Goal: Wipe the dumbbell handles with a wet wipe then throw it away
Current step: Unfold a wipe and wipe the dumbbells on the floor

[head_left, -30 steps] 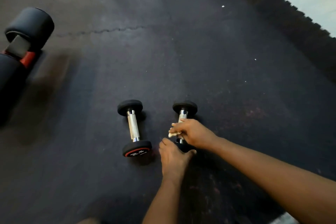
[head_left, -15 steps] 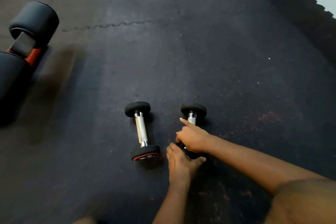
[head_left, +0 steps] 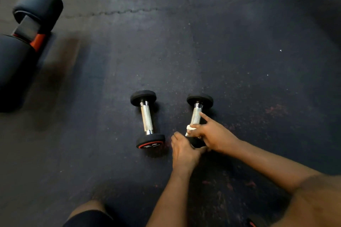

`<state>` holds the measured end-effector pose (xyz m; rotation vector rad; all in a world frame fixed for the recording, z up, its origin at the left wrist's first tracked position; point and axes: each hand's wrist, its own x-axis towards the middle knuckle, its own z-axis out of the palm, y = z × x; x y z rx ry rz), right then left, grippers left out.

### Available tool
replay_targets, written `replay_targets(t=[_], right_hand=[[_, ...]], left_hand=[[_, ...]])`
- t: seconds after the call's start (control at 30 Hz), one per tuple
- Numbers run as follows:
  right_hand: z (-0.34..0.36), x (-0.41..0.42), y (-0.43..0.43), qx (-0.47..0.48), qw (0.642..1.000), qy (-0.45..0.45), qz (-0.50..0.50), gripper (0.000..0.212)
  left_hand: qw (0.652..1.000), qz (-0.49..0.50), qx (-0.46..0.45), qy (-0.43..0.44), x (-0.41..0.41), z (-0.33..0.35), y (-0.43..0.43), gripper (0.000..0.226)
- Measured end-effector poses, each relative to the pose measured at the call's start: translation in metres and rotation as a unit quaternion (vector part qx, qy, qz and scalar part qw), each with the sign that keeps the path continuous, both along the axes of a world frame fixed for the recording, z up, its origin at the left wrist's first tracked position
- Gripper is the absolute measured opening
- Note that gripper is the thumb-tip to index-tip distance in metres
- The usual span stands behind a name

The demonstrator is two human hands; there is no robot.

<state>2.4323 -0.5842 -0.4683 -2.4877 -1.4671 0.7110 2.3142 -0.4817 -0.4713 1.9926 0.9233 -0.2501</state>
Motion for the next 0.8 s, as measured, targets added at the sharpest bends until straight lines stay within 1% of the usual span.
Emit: replay_targets(t=[0.07,0.13,0.17,0.23,0.3,0.33,0.37,0.43,0.53,0.6,0.67,0.77,0.8], right_hand=[[-0.002,-0.009,-0.014,0.061,0.995,0.061,-0.051,0.044],[0.0,-0.02,-0.021,0.127,0.974,0.129,-0.134,0.049],[0.002,-0.024,-0.022,0.156,0.957,0.146,-0.197,0.048],[0.001,-0.026,-0.023,0.2,0.912,0.123,-0.336,0.044],[-0.006,-0.023,-0.016,0.192,0.853,0.113,-0.473,0.036],[-0.01,-0.021,-0.007,0.18,0.826,0.132,-0.518,0.031],[-0.014,-0.019,0.004,0.165,0.809,0.163,-0.54,0.025],[-0.022,-0.016,0.023,0.14,0.801,0.215,-0.541,0.021],[-0.027,-0.021,0.026,0.147,0.774,0.289,-0.545,0.021],[-0.024,-0.026,0.014,0.147,0.778,0.305,-0.529,0.019],[-0.024,-0.026,0.011,0.154,0.776,0.314,-0.525,0.022],[-0.028,-0.016,0.022,0.149,0.774,0.331,-0.519,0.025],[-0.029,-0.017,0.023,0.142,0.779,0.333,-0.512,0.024]], left_hand=[[1.0,0.004,-0.004,0.005,0.0,0.001,0.002,0.104],[1.0,0.006,-0.002,0.009,0.0,0.001,0.002,0.107],[1.0,0.008,-0.002,0.009,0.001,0.002,0.002,0.109],[1.0,0.009,0.001,0.008,0.002,0.001,0.002,0.11],[1.0,0.011,0.003,0.008,0.001,0.002,0.001,0.11],[1.0,0.01,0.006,0.008,0.001,0.002,0.001,0.111],[1.0,0.007,0.01,0.008,0.001,0.002,0.0,0.113],[1.0,0.001,0.013,0.007,0.001,0.002,-0.002,0.113],[1.0,-0.004,0.009,0.006,0.001,0.003,0.0,0.113],[1.0,-0.005,0.003,0.005,-0.001,0.003,0.0,0.109],[1.0,-0.008,0.002,0.007,-0.001,0.004,-0.001,0.108],[1.0,-0.006,-0.001,0.013,0.001,0.006,0.001,0.119],[1.0,-0.006,-0.004,0.017,0.001,0.006,0.0,0.122]])
